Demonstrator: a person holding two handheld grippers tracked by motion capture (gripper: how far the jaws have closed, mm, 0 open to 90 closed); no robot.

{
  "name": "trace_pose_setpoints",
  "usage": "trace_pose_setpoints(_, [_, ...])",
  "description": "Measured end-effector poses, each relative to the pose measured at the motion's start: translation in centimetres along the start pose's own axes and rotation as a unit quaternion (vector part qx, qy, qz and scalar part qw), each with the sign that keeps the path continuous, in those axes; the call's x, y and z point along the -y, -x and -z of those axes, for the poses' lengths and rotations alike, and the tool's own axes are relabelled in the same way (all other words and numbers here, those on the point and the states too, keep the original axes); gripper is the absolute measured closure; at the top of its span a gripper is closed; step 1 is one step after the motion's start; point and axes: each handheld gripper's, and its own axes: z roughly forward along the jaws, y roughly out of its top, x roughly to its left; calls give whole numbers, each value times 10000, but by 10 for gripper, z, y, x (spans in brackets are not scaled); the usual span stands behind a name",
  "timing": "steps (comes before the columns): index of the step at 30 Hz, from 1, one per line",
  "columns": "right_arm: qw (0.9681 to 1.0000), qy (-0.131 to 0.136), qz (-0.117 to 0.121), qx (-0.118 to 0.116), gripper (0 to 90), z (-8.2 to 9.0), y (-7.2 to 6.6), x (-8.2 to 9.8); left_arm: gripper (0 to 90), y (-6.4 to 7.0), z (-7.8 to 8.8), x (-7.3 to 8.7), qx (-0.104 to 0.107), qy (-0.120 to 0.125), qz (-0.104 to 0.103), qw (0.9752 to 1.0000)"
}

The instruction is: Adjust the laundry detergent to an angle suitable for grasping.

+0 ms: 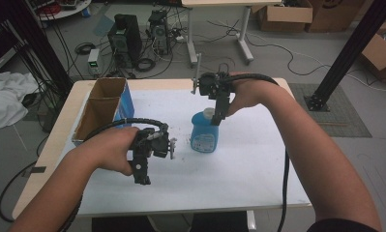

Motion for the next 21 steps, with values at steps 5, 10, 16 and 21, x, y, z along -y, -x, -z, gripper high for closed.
trace_pose_setpoints(5, [10000, -51, -25, -37, 0, -15, 1, -4, 1, 1, 0, 2, 4, 23, 28, 10000])
trace_pose_setpoints(10, [9999, -82, -82, -63, 0, -25, 4, -6, 1, 2, -2, 3, -5, 51, 12, 10000])
trace_pose_setpoints(16, [9998, -106, -122, -94, 0, -35, 4, -8, 0, 2, -2, 2, 3, 48, -12, 10000])
trace_pose_setpoints(21, [9998, -159, -93, -115, 0, -43, 4, -11, 1, 2, -3, 2, 11, 39, -10, 10000])
